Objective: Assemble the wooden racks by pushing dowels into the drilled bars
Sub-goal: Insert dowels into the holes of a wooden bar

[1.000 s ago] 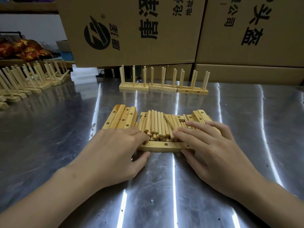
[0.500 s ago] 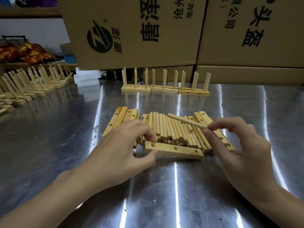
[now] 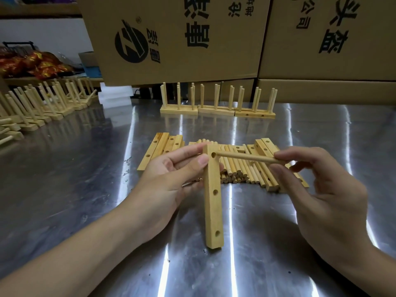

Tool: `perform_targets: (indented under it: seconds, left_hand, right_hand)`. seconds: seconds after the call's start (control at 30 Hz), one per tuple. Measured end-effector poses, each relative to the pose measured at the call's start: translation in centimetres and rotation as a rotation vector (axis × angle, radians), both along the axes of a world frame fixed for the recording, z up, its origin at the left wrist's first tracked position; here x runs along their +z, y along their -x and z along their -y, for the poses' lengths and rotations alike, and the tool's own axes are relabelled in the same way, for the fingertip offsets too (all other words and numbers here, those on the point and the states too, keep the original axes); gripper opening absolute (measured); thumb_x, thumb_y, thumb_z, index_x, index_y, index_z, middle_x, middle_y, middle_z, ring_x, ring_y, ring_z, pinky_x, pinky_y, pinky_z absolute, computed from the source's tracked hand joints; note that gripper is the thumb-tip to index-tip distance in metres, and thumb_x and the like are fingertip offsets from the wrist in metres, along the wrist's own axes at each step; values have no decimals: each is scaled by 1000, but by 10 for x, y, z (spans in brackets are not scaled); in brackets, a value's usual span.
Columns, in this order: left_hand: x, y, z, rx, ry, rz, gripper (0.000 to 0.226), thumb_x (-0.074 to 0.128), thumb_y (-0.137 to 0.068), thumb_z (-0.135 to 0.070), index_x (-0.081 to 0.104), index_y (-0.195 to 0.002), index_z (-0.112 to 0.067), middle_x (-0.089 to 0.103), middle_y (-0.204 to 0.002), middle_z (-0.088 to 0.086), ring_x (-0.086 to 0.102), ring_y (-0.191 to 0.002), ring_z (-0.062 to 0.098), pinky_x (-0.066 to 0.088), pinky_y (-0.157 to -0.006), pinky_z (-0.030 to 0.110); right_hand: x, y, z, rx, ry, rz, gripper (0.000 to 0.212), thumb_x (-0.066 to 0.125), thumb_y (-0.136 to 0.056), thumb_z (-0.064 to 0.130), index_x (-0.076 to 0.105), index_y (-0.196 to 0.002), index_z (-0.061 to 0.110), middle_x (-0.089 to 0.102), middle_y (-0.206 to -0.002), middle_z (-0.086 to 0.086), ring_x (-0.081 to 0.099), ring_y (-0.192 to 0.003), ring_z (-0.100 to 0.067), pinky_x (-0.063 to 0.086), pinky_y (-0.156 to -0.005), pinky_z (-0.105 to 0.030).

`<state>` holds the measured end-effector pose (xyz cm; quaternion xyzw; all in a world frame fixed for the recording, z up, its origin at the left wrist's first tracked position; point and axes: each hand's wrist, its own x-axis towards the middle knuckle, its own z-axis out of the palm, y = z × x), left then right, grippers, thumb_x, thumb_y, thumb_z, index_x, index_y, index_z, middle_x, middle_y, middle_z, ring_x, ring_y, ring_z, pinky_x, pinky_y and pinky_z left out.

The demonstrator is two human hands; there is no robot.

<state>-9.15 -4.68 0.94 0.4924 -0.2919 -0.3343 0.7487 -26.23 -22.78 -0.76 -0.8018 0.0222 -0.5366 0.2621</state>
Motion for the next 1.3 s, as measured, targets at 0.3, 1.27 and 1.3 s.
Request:
perform_targets:
  seconds: [0.3, 1.27, 1.3]
  left_hand:
    - [4, -1, -2, 49, -4, 26, 43, 82, -79, -27, 80, -122, -21, 79, -119, 12, 78, -107, 20, 64, -76, 26]
    - [-1, -10, -1, 157, 49, -182, 32, 60, -104, -21, 72, -132, -29, 78, -113, 8, 78, -102, 19, 62, -65, 32]
    - [-1, -11, 0, 142, 62, -227, 31, 58, -105, -20, 72, -131, -27, 78, -113, 8, 78, -100, 19, 62, -64, 31]
  right_hand:
    - [4, 1, -6, -24, 86, -37, 19, 72, -96, 27, 65, -114, 29, 68, -104, 15, 63, -93, -13, 46, -84, -19]
    - [-7, -7, 10, -180, 255, -345, 19, 62, -101, 39, 73, -110, 26, 66, -104, 16, 55, -100, -11, 44, -85, -29]
    - [-8, -9, 14, -251, 353, -371, 22, 65, -99, 36, 74, -115, 24, 66, -112, 11, 53, -108, -16, 42, -90, -33]
